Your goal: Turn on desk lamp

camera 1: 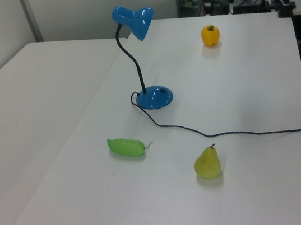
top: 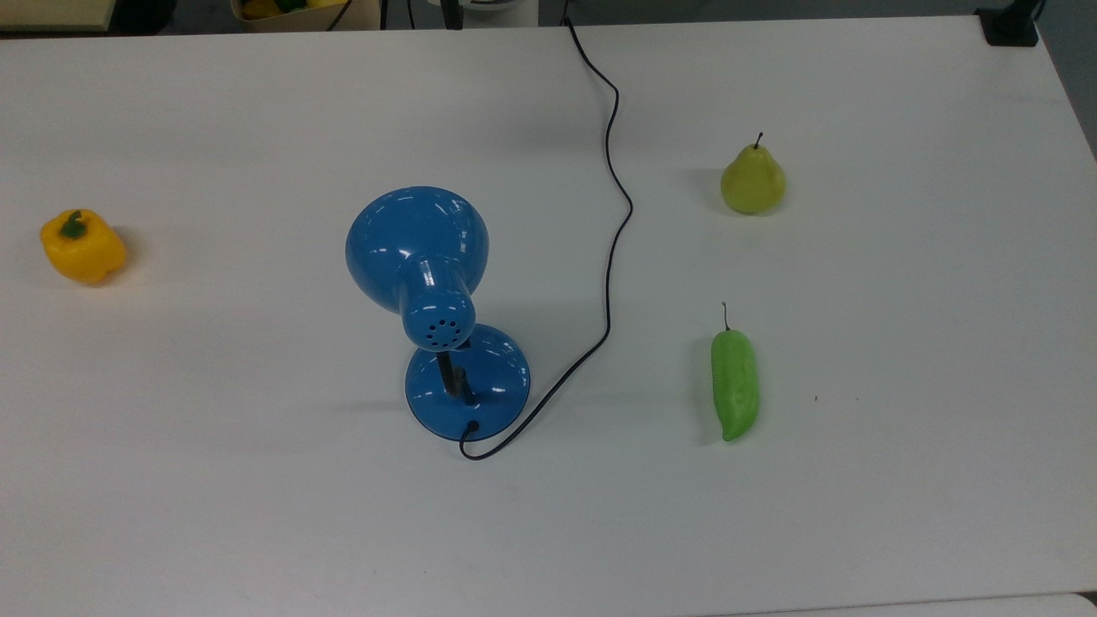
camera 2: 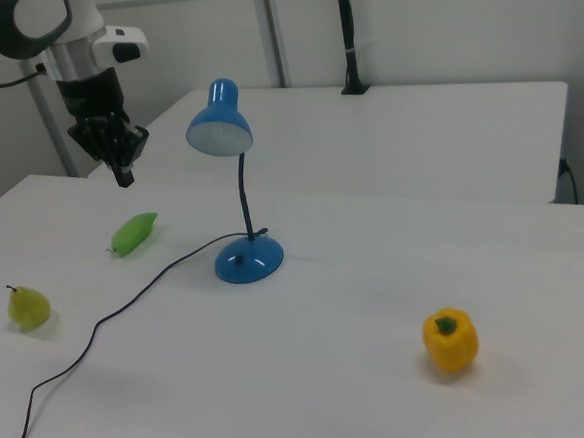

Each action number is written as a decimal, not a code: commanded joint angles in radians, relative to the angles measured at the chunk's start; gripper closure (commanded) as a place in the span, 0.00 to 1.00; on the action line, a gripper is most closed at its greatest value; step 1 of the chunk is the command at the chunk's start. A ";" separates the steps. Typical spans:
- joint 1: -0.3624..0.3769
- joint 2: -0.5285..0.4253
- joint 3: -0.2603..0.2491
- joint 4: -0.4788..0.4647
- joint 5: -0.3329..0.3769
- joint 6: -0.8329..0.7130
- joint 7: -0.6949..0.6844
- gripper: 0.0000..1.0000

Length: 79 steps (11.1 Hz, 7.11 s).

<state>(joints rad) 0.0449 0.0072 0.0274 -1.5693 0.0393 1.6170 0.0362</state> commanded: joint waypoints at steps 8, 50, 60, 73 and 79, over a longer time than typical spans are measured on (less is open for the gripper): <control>0.018 -0.024 -0.017 -0.178 0.036 0.206 -0.081 1.00; 0.018 0.474 -0.014 -0.271 0.022 1.209 -0.090 1.00; 0.021 0.415 -0.010 -0.329 0.002 1.195 -0.081 1.00; 0.059 0.018 -0.010 -0.364 0.004 0.293 -0.073 0.06; 0.056 -0.013 -0.026 -0.146 0.004 -0.040 0.025 0.00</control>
<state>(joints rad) 0.0926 -0.0076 0.0096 -1.7836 0.0479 1.6485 -0.0256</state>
